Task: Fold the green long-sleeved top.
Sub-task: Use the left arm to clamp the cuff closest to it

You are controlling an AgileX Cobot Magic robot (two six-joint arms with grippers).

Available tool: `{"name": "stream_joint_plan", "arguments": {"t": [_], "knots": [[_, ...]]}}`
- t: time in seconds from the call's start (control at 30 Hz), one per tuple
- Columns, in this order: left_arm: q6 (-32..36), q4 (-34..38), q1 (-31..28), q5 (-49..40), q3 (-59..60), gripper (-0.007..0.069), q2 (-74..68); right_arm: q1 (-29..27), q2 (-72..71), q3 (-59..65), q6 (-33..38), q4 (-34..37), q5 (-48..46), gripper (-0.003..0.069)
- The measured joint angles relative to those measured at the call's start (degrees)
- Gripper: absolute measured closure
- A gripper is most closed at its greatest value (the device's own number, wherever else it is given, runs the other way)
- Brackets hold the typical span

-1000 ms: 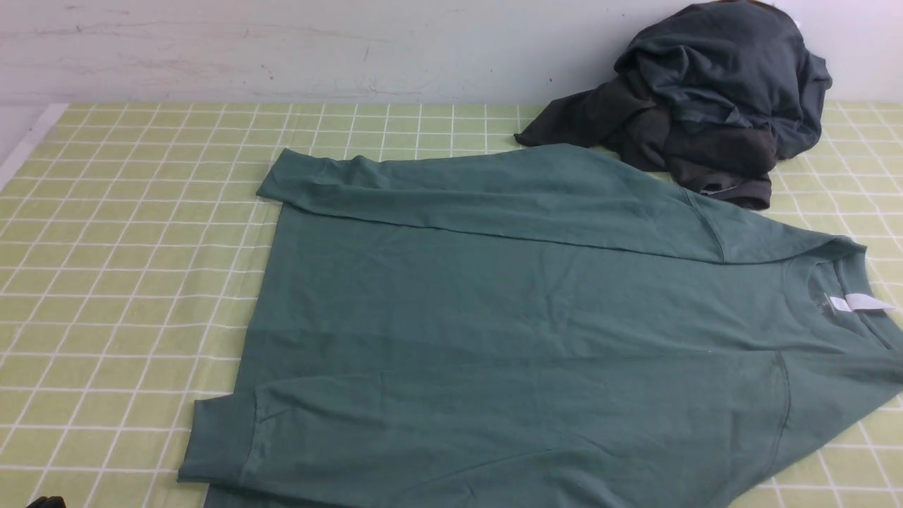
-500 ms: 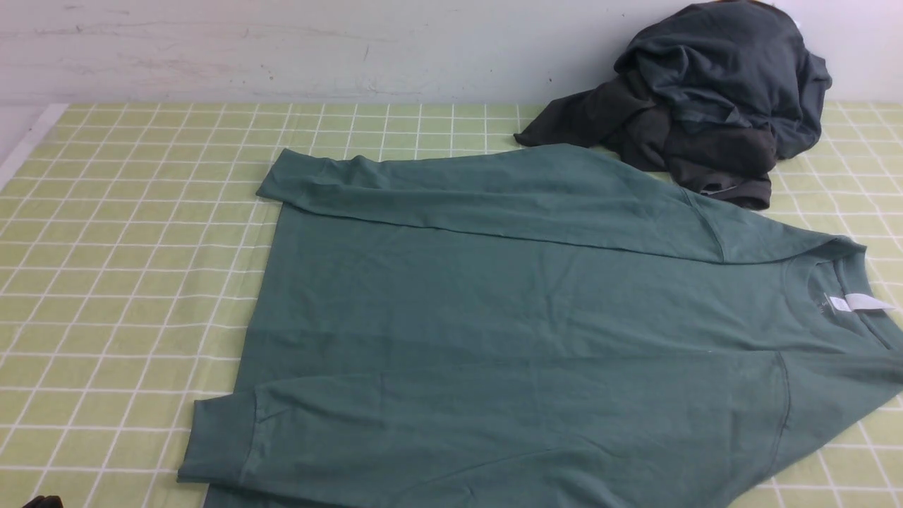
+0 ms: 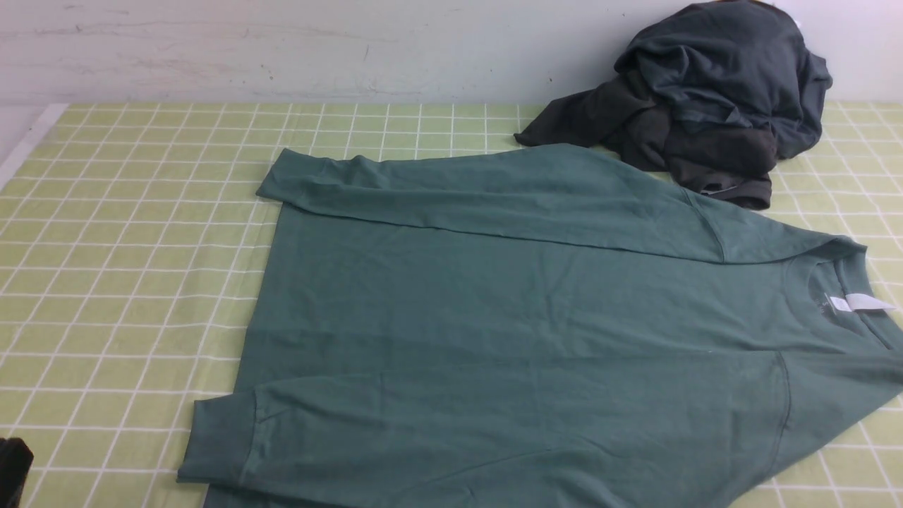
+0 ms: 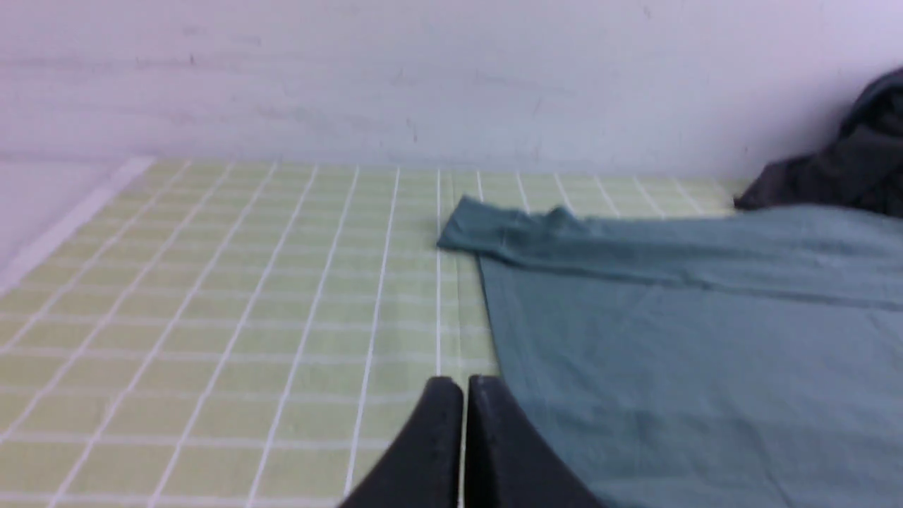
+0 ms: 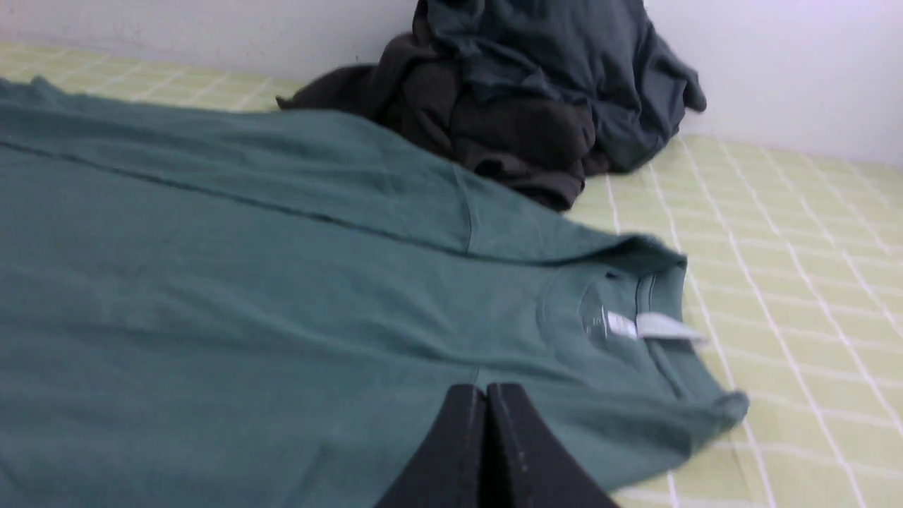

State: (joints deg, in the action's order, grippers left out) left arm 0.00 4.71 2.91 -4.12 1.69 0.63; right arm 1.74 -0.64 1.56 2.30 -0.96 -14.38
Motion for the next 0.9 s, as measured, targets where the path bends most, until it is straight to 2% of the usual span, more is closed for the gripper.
{"name": "stream_joint_plan", "arguments": {"t": [0.23,0.27,0.3,0.43,0.5,0.6,0.7,0.73,0.77,0.9], "knots": [[0.00,0.00,0.00,16.00,0.00,0.0627,0.00,0.00,0.00,0.06,-1.89,-0.23,24.43,0.0673],[-0.96,0.00,0.00,20.66,0.00,0.0627,0.00,0.00,0.00,0.06,-3.79,-0.23,31.10,0.0673],[-1.11,0.00,0.00,21.37,0.00,0.0627,0.00,0.00,0.00,0.06,-4.07,-0.23,31.94,0.0673],[-9.88,-0.17,0.00,39.51,0.00,0.0627,0.00,0.00,0.00,0.06,-7.51,0.96,46.12,0.0673],[-13.81,-1.25,0.00,41.48,-2.07,0.0627,0.00,0.00,0.25,-0.36,-7.73,0.96,49.59,0.0673],[-17.00,-8.24,0.00,32.20,-13.12,0.0627,-1.76,0.00,3.05,-6.31,-7.89,0.96,49.49,0.0673],[-21.24,-20.24,0.00,14.95,-26.60,0.0627,-9.39,0.00,8.48,-16.93,-7.42,-0.16,44.54,0.0673],[-22.34,-22.29,0.00,11.38,-29.91,0.0627,-11.50,0.00,10.43,-20.13,-7.12,-0.96,42.06,0.0673],[-25.19,-26.04,0.00,3.40,-34.11,0.0627,-16.64,0.00,13.54,-24.66,-6.58,-3.00,36.68,0.0673],[-30.44,-28.74,0.00,-13.50,-40.16,0.0627,-28.18,0.00,23.00,-33.55,-5.72,-8.64,21.67,0.0673]]}}
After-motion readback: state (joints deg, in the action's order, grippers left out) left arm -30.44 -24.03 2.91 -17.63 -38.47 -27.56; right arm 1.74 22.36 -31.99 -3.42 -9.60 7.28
